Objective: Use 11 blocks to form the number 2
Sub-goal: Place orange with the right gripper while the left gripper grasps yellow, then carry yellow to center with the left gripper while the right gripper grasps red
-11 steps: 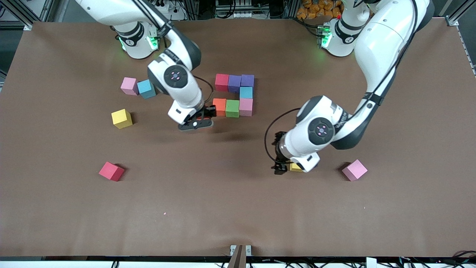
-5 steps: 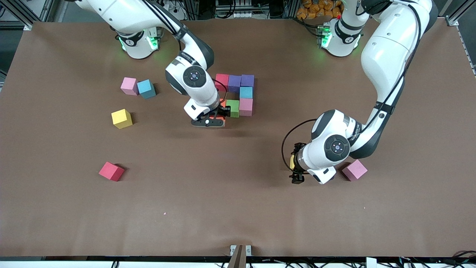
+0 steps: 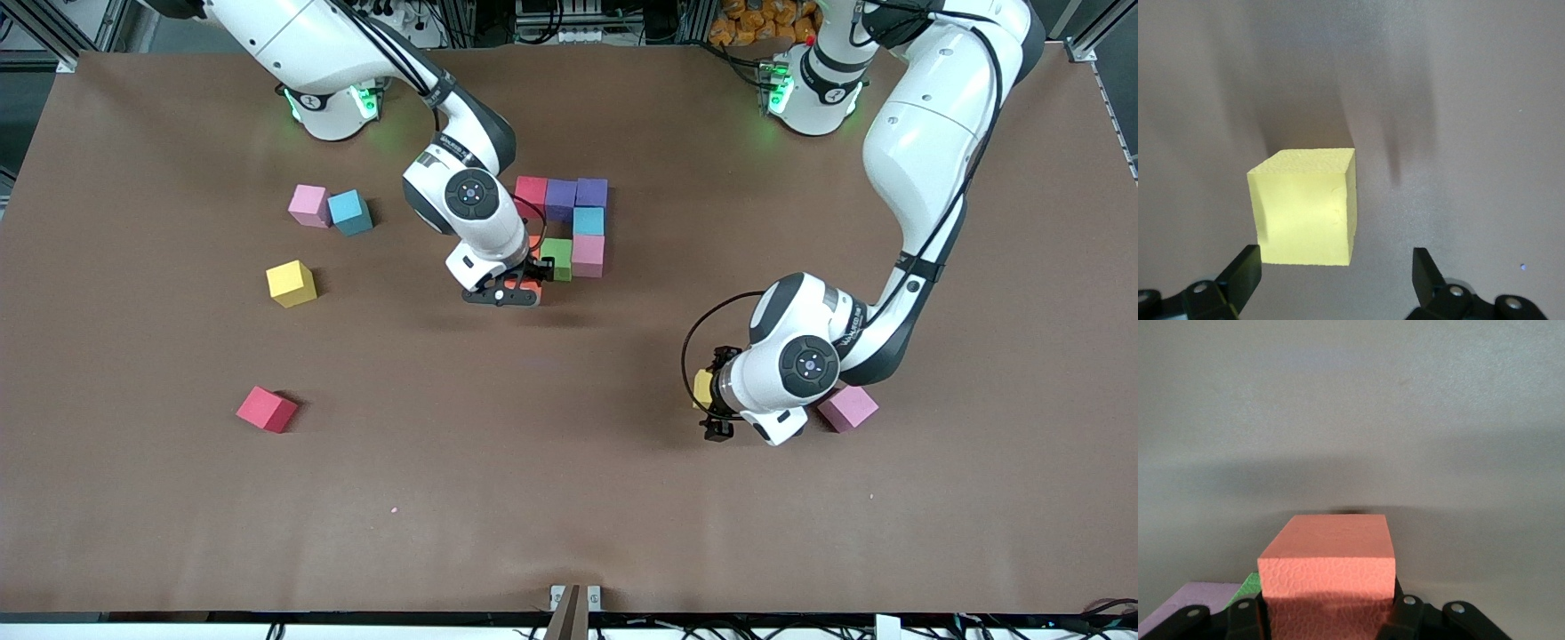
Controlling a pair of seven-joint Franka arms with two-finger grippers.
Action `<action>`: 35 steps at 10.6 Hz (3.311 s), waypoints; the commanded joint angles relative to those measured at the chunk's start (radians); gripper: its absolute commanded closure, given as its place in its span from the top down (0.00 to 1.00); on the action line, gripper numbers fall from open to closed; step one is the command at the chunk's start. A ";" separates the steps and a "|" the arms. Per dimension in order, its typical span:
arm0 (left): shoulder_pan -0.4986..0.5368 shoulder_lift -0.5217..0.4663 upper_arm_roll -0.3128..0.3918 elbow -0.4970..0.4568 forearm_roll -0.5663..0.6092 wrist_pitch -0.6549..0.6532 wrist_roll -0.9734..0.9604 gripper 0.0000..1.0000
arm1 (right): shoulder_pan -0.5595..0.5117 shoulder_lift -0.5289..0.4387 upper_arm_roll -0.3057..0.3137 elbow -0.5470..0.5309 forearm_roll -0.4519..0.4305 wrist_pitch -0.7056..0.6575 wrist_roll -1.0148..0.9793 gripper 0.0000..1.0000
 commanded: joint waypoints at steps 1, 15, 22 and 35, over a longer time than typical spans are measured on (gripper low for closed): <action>-0.015 0.002 0.011 0.001 -0.008 -0.012 0.023 1.00 | 0.027 0.049 -0.007 0.023 -0.133 0.010 0.134 0.41; -0.015 0.028 0.030 -0.016 -0.002 -0.063 0.057 0.99 | 0.023 0.080 -0.006 0.034 -0.189 0.009 0.182 0.97; -0.049 0.022 0.034 -0.008 -0.001 -0.063 0.077 0.59 | 0.018 0.005 -0.003 0.049 -0.181 -0.008 0.175 1.00; -0.270 0.011 0.024 0.130 0.002 -0.024 0.334 0.56 | -0.460 -0.259 -0.004 -0.063 -0.066 -0.169 -1.027 1.00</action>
